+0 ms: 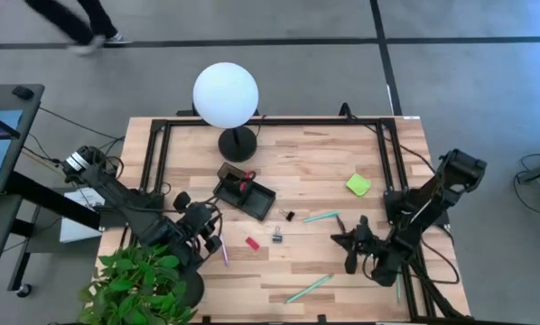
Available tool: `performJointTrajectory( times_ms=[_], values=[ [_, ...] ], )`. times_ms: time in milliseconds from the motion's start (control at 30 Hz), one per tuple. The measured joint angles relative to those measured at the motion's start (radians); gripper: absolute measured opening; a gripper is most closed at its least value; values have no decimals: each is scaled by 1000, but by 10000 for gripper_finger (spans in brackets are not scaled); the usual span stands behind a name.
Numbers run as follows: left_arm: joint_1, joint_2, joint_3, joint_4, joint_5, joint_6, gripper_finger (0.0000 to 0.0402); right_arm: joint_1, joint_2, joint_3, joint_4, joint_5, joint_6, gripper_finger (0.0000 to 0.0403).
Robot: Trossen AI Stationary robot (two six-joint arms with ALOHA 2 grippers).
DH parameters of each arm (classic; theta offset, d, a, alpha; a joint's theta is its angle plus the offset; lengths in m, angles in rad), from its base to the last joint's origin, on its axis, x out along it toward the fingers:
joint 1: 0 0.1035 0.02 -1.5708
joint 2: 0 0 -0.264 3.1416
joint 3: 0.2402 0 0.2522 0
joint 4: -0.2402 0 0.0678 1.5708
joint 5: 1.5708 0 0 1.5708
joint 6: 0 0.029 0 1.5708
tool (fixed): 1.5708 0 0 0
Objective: Pick and place office supplies into organizer
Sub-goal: Put the brown pen into the black desk organizer
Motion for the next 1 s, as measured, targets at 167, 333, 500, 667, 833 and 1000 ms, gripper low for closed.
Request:
performJointTrajectory(
  times_ms=[167, 333, 500, 667, 833, 1000],
  values=[
    [-5, 0, -35, -1, -4, -30, 86, 11, 49, 0, -2, -135, 42, 0],
    [8, 0, -36, 3, -48, -19, 86, -2, 51, 0, 11, -257, -36, 0],
    [10, 0, -36, 4, -56, -17, 86, -63, 24, 1, 20, -271, -162, 3],
    [6, 0, -36, 4, -46, -19, 86, -103, -47, 2, -53, -352, -144, 4],
    [4, 0, -36, 9, -44, -20, 86, -102, -95, 2, -142, -470, -167, 2],
    [5, 0, -36, 9, -52, -19, 86, -146, -142, 1, -169, -574, -201, 22]
  ],
)
